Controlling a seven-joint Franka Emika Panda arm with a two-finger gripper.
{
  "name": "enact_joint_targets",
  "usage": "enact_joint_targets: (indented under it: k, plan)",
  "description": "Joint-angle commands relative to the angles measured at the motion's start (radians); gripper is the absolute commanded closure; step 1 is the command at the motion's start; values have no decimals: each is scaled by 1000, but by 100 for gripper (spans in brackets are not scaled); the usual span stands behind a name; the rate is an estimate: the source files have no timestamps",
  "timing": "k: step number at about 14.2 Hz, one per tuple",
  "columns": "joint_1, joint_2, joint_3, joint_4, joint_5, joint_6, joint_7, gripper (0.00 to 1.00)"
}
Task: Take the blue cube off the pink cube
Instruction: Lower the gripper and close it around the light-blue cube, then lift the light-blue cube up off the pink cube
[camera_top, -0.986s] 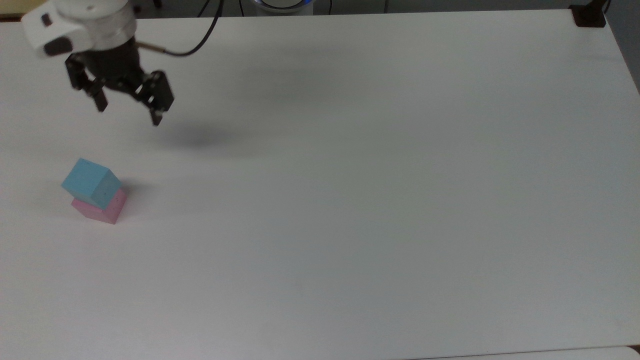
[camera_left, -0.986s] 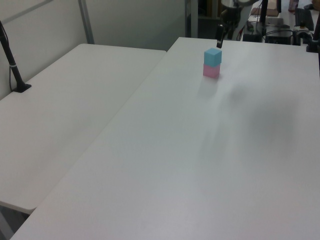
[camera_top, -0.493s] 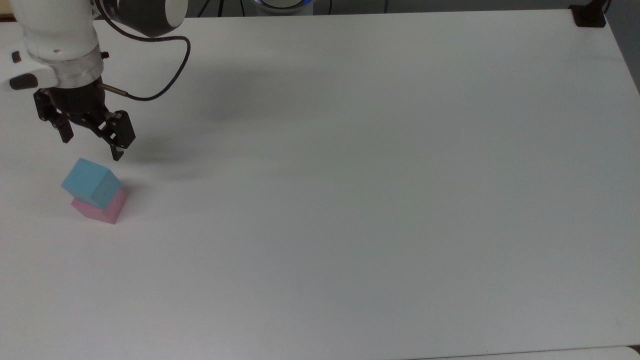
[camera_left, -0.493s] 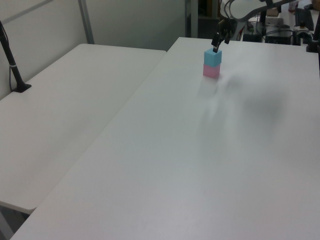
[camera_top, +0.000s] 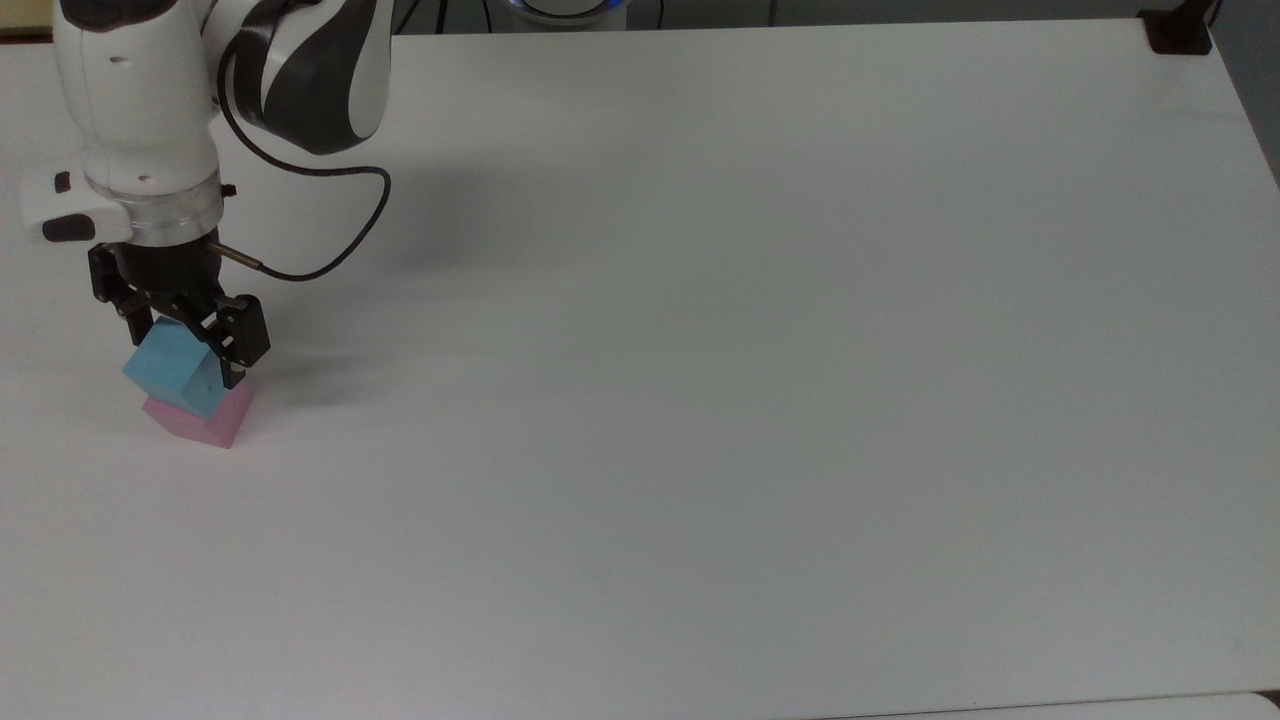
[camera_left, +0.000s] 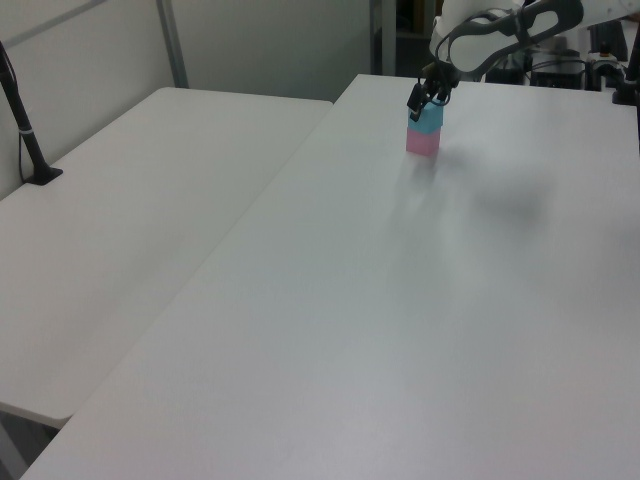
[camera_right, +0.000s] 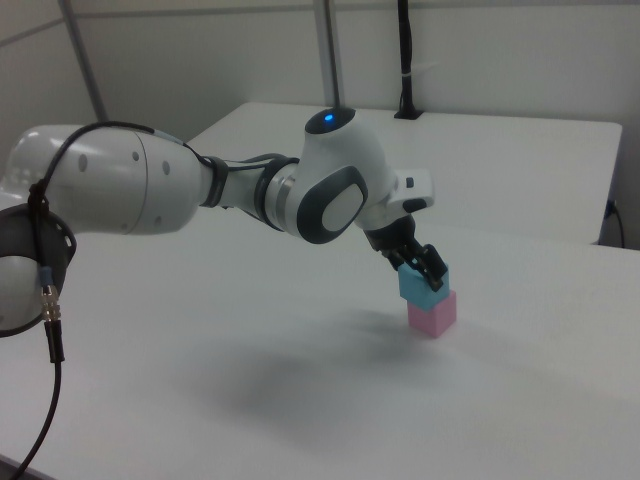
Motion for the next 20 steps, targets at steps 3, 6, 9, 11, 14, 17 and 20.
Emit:
enact_joint_targets:
  k: [3, 6, 9, 11, 14, 17, 20]
  plan:
    - [3, 11, -9, 13, -4, 11, 4, 33]
    - [3, -3, -9, 13, 1, 9, -25, 65]
    - [20, -92, -9, -9, 9, -5, -37, 65]
    - [58, -175, -9, -83, 9, -41, -40, 65]
    - [80, -282, -9, -189, 9, -147, -144, 64]
    - [92, -415, -74, -327, 9, -262, -348, 64]
    - [109, -479, -165, -404, 1, -321, -510, 62]
